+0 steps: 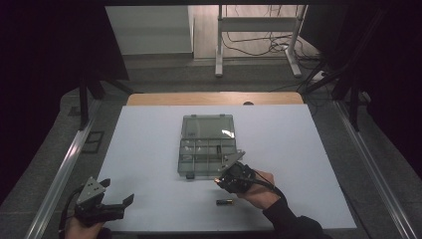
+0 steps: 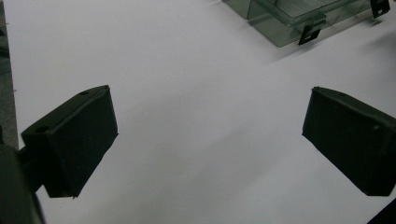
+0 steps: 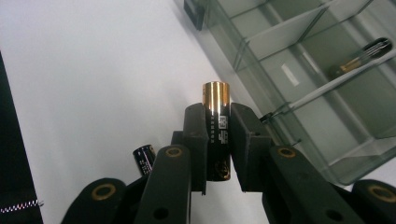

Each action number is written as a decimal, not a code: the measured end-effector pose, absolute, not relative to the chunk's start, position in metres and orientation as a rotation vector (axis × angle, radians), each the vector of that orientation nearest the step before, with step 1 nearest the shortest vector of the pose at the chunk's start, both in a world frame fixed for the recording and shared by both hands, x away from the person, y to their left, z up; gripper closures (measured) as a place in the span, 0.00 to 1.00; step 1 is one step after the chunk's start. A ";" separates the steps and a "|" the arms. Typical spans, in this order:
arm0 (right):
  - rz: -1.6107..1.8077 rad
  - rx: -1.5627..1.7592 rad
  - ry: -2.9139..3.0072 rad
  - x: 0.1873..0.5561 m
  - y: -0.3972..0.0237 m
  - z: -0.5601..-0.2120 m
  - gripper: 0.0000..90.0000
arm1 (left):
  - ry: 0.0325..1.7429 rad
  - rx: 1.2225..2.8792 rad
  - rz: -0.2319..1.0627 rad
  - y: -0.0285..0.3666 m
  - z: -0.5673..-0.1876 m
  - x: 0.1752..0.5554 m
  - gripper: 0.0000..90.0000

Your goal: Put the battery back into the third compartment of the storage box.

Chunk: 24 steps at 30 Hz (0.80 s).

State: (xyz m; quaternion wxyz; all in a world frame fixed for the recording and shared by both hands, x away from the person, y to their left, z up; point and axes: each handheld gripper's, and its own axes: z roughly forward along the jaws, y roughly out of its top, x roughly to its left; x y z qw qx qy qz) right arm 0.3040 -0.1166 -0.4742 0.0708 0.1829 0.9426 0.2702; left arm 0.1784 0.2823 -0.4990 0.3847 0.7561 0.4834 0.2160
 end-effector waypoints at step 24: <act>0.898 0.650 2.747 0.323 -0.121 -0.457 0.85 | 1.250 1.921 0.546 0.283 -0.499 0.177 0.04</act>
